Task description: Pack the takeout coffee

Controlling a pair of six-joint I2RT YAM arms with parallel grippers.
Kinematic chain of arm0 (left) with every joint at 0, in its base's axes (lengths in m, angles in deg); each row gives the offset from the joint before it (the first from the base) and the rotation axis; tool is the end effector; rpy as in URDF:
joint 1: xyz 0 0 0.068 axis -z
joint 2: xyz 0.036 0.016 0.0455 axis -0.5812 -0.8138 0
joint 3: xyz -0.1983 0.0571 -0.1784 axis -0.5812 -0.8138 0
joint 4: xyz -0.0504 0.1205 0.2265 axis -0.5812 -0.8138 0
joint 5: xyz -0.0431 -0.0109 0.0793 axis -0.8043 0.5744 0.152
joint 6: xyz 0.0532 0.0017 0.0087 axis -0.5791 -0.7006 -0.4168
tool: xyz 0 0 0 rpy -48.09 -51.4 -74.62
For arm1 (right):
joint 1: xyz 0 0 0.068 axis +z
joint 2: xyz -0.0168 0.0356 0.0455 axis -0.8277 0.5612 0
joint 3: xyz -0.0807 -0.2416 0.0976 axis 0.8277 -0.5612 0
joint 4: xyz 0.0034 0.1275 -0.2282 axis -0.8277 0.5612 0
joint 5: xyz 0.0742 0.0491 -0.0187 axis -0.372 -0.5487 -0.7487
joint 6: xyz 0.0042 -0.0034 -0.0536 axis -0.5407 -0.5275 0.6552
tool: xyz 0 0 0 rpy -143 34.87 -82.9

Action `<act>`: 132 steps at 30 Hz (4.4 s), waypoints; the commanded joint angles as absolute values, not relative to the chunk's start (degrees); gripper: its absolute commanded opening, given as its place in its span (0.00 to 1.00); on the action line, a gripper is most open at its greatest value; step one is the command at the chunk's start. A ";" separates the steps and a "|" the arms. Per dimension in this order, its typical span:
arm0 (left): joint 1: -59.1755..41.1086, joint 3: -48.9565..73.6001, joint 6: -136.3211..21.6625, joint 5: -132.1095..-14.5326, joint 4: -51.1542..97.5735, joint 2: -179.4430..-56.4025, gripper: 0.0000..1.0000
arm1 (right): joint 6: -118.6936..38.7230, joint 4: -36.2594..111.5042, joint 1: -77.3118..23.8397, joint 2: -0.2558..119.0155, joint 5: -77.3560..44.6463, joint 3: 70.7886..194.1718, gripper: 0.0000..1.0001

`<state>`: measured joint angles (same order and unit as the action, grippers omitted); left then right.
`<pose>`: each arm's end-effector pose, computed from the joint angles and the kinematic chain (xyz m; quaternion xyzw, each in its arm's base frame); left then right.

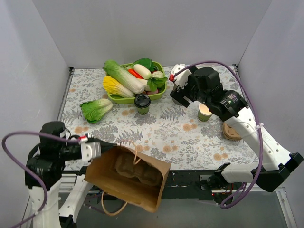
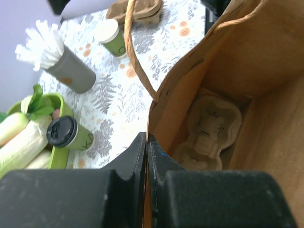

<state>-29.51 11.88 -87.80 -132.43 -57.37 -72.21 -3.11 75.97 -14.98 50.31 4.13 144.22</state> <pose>-0.0004 -0.0330 0.4007 0.4042 0.6714 -0.4501 0.4280 0.2007 0.1632 0.4439 -0.4326 0.7127 -0.0419 0.5507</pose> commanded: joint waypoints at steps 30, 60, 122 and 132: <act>-30.00 21.71 -75.94 -92.31 -58.26 -98.33 0.00 | -3.28 92.14 -26.60 70.58 -32.88 164.25 0.81; -30.00 21.72 -46.94 -92.40 -39.36 -102.19 0.70 | -6.98 89.32 -21.95 89.82 -34.91 171.44 0.68; -30.00 22.68 -52.56 -85.19 -49.29 -102.72 0.52 | -26.41 81.24 -11.57 108.99 -10.03 184.90 0.91; -30.00 23.03 -52.91 -85.71 -49.12 -103.51 0.53 | -22.89 82.29 -11.83 107.33 -12.75 182.89 0.77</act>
